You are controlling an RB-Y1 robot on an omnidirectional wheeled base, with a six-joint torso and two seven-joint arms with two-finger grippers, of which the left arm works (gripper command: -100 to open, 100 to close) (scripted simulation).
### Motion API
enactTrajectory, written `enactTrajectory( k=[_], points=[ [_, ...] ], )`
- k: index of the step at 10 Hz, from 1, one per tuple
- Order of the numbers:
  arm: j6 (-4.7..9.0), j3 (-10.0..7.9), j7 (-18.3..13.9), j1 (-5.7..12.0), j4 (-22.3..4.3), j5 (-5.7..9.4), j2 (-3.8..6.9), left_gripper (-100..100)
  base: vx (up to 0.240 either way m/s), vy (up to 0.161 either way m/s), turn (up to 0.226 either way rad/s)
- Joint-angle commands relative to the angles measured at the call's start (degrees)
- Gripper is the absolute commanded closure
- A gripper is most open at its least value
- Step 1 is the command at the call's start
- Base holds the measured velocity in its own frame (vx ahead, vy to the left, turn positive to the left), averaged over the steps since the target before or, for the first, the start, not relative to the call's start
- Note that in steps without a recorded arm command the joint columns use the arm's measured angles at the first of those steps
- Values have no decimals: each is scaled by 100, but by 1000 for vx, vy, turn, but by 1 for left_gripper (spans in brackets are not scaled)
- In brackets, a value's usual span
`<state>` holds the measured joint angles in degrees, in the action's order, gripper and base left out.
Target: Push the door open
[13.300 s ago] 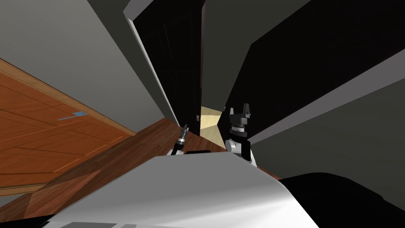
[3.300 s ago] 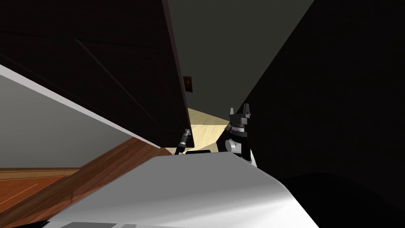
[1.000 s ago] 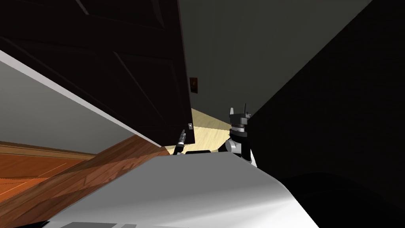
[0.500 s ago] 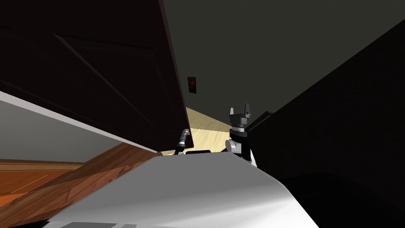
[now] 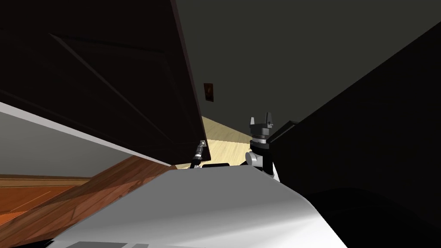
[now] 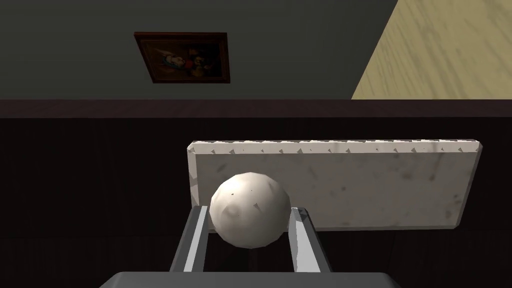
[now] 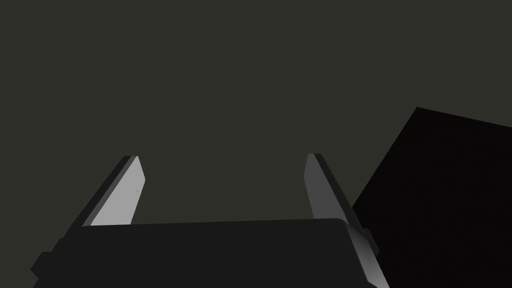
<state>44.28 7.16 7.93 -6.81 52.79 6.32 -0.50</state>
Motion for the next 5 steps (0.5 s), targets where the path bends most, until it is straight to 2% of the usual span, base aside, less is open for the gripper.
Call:
enactTrajectory(
  k=[1,2,3,5],
  points=[
    [9,-10,-4,-2,5,5,6,100,-6,-1,2],
    [9,-10,-4,-2,5,5,6,100,0,0,0],
    [-24,-113,37,12,3,65,141,100,132,7,78],
    [-42,-211,69,28,10,121,205,100,212,-4,93]
  ],
)
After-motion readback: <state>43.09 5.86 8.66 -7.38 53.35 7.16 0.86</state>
